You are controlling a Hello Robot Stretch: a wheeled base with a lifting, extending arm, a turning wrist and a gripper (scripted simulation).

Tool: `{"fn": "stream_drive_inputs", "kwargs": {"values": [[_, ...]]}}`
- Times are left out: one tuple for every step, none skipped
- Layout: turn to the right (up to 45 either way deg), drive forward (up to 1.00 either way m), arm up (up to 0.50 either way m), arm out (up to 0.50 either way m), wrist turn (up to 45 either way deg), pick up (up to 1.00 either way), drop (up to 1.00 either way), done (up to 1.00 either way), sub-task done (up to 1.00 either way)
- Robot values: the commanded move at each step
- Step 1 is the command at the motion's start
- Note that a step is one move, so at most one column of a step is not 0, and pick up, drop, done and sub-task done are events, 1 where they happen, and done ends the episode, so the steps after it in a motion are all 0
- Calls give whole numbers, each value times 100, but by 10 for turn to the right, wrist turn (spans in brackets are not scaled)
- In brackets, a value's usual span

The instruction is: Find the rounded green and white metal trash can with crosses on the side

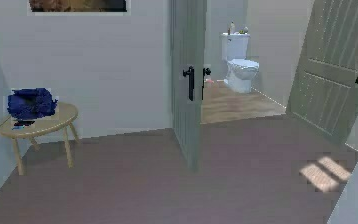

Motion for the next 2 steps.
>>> {"fn": "stream_drive_inputs", "kwargs": {"values": [[0,100,0,0,0,0,0,0,0],[450,0,0,0,0,0,0,0,0]]}}
